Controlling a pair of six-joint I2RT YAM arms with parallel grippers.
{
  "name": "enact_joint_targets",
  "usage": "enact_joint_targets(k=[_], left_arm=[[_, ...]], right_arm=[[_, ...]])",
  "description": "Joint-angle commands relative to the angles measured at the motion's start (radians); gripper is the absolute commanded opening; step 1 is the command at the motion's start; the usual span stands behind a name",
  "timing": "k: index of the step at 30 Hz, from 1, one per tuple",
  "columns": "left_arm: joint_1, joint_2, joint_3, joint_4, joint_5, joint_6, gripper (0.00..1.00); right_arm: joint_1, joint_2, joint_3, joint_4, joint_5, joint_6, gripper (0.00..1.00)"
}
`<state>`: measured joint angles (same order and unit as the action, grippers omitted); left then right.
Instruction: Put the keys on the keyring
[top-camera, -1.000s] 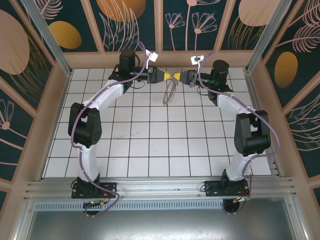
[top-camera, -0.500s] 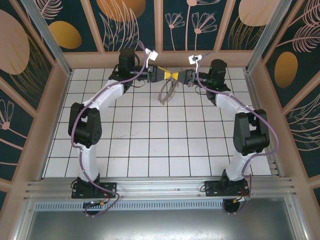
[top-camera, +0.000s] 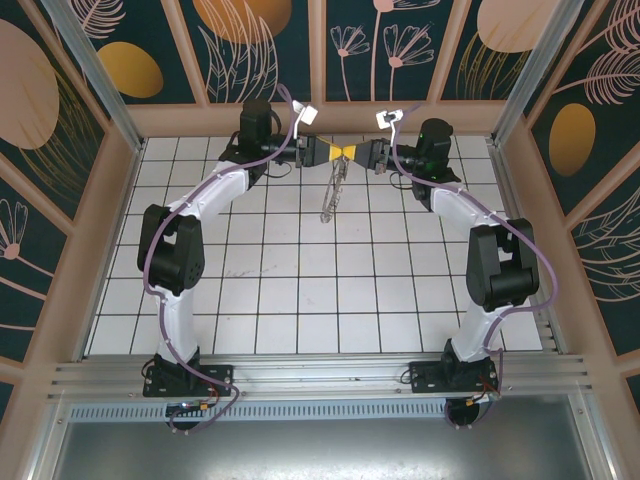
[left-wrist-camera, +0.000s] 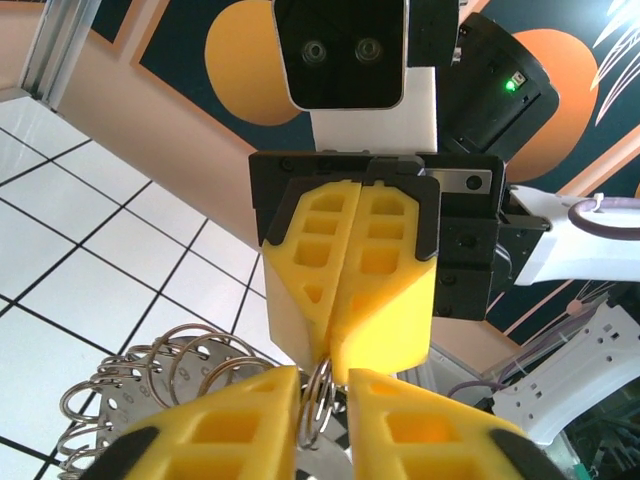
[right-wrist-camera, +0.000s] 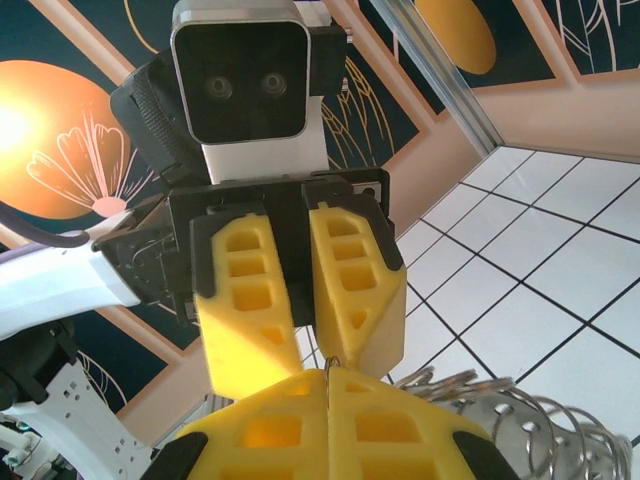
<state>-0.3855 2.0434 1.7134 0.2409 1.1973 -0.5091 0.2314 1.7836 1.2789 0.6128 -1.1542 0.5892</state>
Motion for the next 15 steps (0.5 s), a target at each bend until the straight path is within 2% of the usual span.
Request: enact_joint_targets(k=[1, 4, 6, 11, 13, 15], left_arm=[[-0.006, 0.01, -0.007, 0.047, 0.028, -0.003, 0.14], [-0.009, 0.008, -0.009, 0.062, 0.027, -0.011, 0.08], [-0.012, 0.006, -0.01, 0.074, 0.026, -0.018, 0.01], [-0.021, -0.023, -0.061, 0.167, -0.001, -0.064, 0.0], [-0.021, -0.042, -0.097, 0.245, -0.016, -0.108, 0.0], [-0.021, -0.057, -0.131, 0.324, -0.028, -0.158, 0.0]], right_arm=[[0.008, -0.002, 0.042, 0.051, -0.016, 0.002, 0.0], [0.008, -0.003, 0.04, 0.05, -0.018, 0.001, 0.0], [0.011, -0.003, 0.038, 0.05, -0.019, 0.0, 0.0], [0.013, -0.017, 0.024, 0.052, -0.016, 0.0, 0.01], [0.012, -0.031, 0.009, 0.052, -0.002, -0.006, 0.19], [0.011, -0.046, -0.009, 0.052, 0.007, -0.012, 0.32]])
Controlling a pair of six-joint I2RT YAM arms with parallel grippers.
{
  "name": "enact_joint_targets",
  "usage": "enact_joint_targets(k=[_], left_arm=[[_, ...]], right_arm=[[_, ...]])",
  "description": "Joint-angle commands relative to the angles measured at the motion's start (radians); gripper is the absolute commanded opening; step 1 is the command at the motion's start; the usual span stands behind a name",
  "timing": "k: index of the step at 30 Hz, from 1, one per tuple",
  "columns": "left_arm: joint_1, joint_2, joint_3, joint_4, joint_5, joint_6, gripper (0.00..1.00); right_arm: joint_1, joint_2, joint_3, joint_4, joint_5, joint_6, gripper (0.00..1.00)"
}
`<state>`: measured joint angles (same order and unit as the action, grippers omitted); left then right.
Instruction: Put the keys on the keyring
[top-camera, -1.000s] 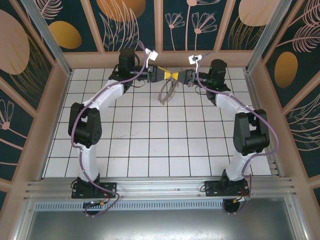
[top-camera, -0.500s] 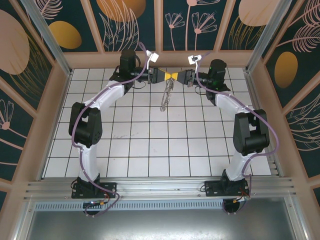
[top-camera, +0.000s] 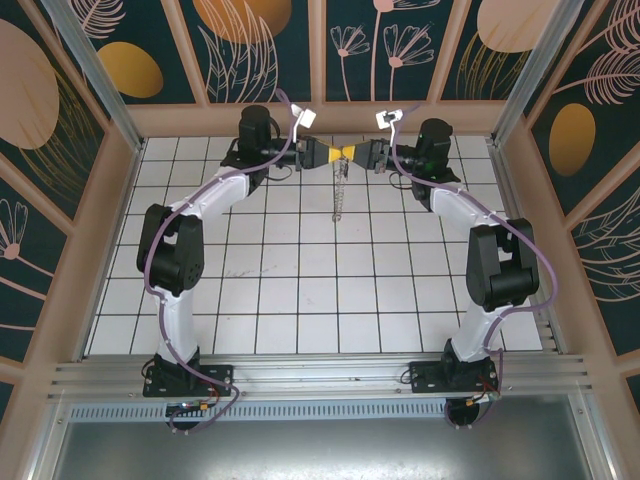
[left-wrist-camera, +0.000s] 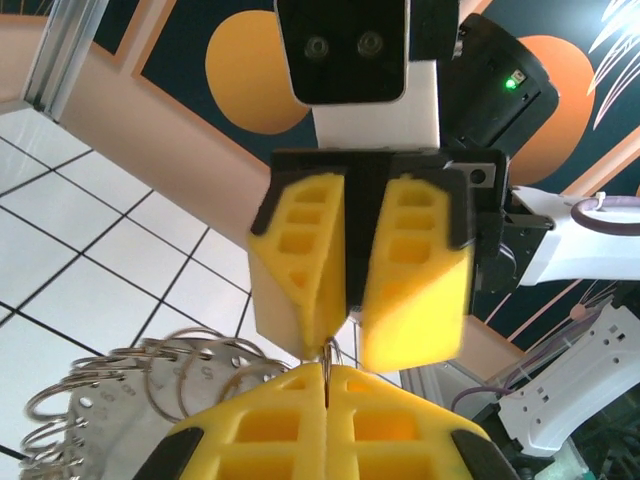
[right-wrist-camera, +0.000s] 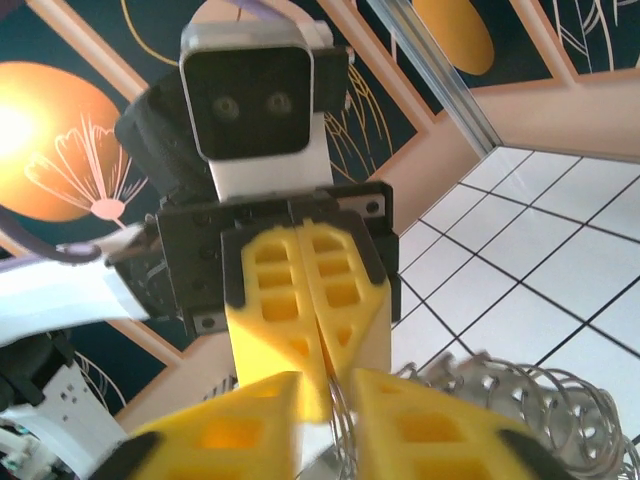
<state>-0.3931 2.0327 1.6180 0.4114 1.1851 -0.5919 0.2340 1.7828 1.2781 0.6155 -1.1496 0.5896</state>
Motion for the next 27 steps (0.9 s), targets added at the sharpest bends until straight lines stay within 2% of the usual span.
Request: enact_joint_targets(k=[1, 6, 11, 22, 24, 27], left_arm=[[-0.013, -0.053, -0.049, 0.186, -0.021, -0.096, 0.0], [-0.013, -0.087, -0.085, 0.278, -0.049, -0.154, 0.0], [-0.013, -0.108, -0.096, 0.3, -0.061, -0.175, 0.0], [-0.013, -0.115, -0.088, 0.31, -0.081, -0.187, 0.0], [-0.014, -0.117, -0.088, 0.313, -0.081, -0.189, 0.0], [-0.013, -0.119, -0.089, 0.314, -0.087, -0.191, 0.0]], right_arm=[[0.008, -0.05, -0.017, 0.052, 0.005, -0.014, 0.35], [0.001, -0.077, -0.065, 0.065, 0.014, -0.019, 0.39], [-0.008, -0.11, -0.119, 0.066, 0.027, -0.038, 0.45], [-0.011, -0.152, -0.192, 0.104, 0.031, -0.03, 0.45], [-0.011, -0.15, -0.192, 0.11, 0.031, -0.026, 0.4], [-0.011, -0.146, -0.198, 0.124, 0.03, -0.016, 0.23]])
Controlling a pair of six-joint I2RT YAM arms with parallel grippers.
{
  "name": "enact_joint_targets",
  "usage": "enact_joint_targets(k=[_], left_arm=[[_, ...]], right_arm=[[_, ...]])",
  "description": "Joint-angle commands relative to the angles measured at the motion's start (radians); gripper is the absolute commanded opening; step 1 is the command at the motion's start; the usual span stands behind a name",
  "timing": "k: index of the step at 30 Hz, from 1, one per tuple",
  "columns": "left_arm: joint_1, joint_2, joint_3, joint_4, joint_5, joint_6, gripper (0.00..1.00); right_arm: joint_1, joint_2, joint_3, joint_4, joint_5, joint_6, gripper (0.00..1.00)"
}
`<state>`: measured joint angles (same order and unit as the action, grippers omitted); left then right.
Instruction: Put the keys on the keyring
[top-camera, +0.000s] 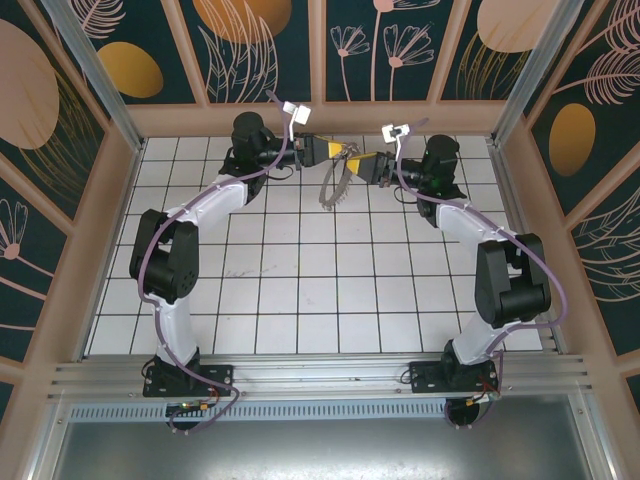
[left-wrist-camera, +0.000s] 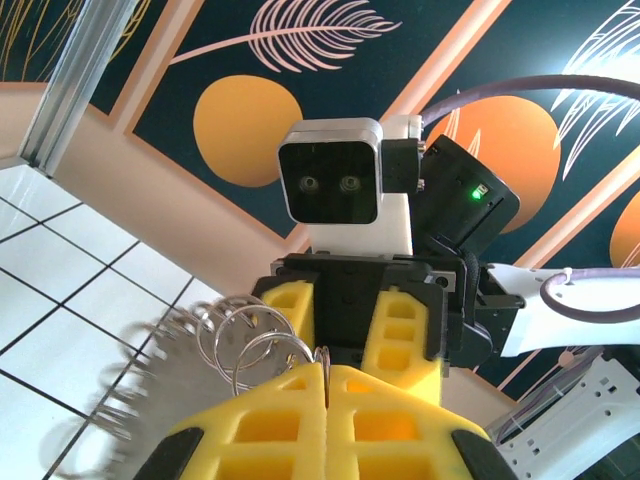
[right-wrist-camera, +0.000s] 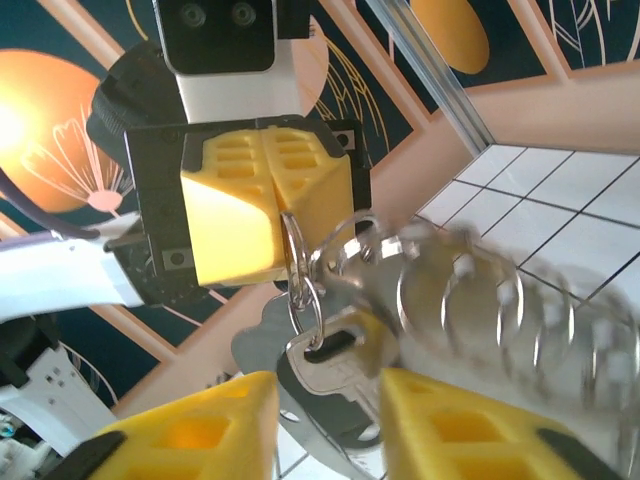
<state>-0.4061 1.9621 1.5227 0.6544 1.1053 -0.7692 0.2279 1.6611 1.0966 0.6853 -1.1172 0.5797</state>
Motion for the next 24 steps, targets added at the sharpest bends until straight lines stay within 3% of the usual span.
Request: enact_joint_targets(k=[1, 5, 12, 13, 15, 17, 24], left_arm=[[0.0, -0.05, 0.006, 0.073, -0.01, -0.015, 0.0], [0.0, -0.054, 0.0, 0.085, -0.016, -0.024, 0.0], [0.0, -0.058, -0.007, 0.11, -0.024, -0.042, 0.0], [0.0, -0.06, -0.009, 0.112, -0.023, -0.042, 0.0], [0.0, -0.062, -0.007, 0.112, -0.022, -0.042, 0.0], [0.0, -0.062, -0.008, 0.114, -0.022, -0.044, 0.0], [-0.001, -0.063, -0.001, 0.117, -0.022, -0.051, 0.0]], right_arm=[[-0.005, -0.024, -0.018, 0.057, -0.003, -0.004, 0.17], [-0.004, -0.027, -0.03, 0.069, -0.007, 0.0, 0.01], [0.005, -0.032, -0.04, 0.079, -0.01, 0.002, 0.0], [0.006, -0.037, -0.043, 0.076, -0.005, -0.001, 0.02], [0.005, -0.048, -0.043, 0.052, 0.011, -0.018, 0.27], [0.006, -0.052, -0.04, 0.039, 0.02, -0.025, 0.36], [0.015, -0.051, -0.004, -0.029, 0.053, -0.065, 0.4]])
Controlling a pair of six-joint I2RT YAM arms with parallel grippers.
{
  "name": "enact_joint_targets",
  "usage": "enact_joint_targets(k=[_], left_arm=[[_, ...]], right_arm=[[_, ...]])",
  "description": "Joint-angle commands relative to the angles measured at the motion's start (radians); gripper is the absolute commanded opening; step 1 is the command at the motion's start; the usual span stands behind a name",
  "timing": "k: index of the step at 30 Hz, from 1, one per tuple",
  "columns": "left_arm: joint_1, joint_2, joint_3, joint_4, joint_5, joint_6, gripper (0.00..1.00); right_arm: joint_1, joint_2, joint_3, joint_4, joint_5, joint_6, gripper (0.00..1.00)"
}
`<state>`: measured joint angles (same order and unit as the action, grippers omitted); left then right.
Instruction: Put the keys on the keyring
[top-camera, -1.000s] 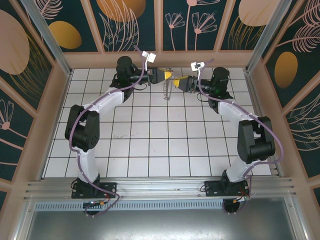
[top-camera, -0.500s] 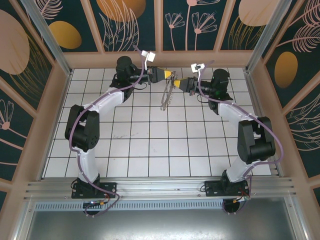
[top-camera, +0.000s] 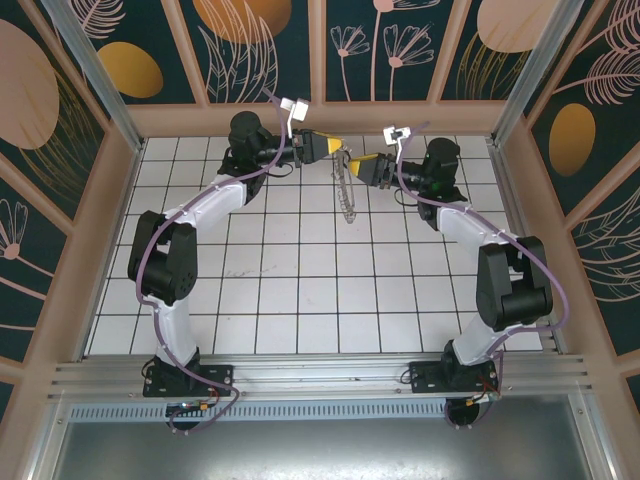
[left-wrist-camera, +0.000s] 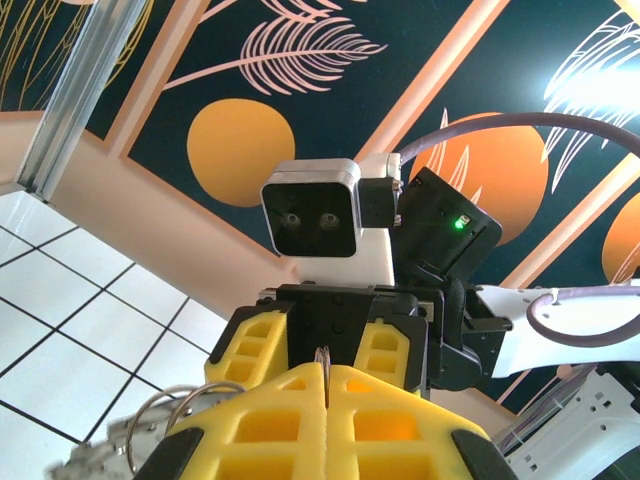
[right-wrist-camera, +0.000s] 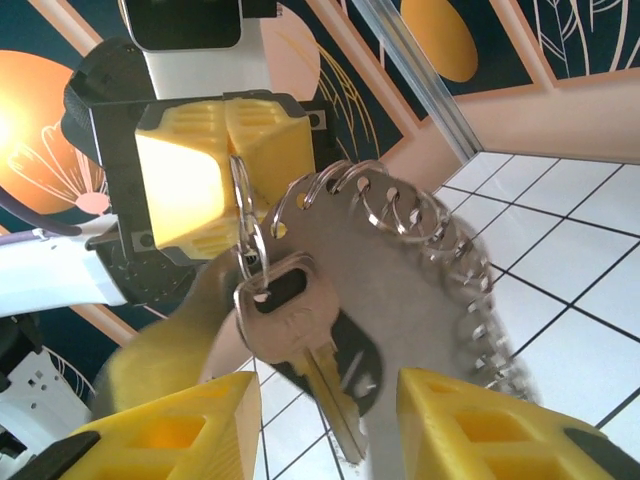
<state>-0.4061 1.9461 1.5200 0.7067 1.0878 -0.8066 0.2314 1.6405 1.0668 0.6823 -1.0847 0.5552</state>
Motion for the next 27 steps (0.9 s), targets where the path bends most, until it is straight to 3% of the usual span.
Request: enact_joint_targets(k=[1, 12, 21, 27], left_arm=[[0.0, -0.05, 0.001, 0.065, -0.006, -0.016, 0.0], [0.0, -0.05, -0.007, 0.074, -0.012, -0.023, 0.0], [0.0, -0.053, -0.018, 0.101, -0.031, -0.039, 0.0], [0.0, -0.055, -0.027, 0.145, -0.04, -0.068, 0.0]], right_arm=[[0.013, -0.029, 0.032, -0.031, 0.022, -0.044, 0.4], [0.036, -0.008, 0.082, -0.068, 0.048, -0.06, 0.39], [0.038, -0.037, 0.055, -0.106, 0.044, -0.097, 0.0], [0.059, -0.049, 0.046, -0.141, 0.04, -0.13, 0.0]])
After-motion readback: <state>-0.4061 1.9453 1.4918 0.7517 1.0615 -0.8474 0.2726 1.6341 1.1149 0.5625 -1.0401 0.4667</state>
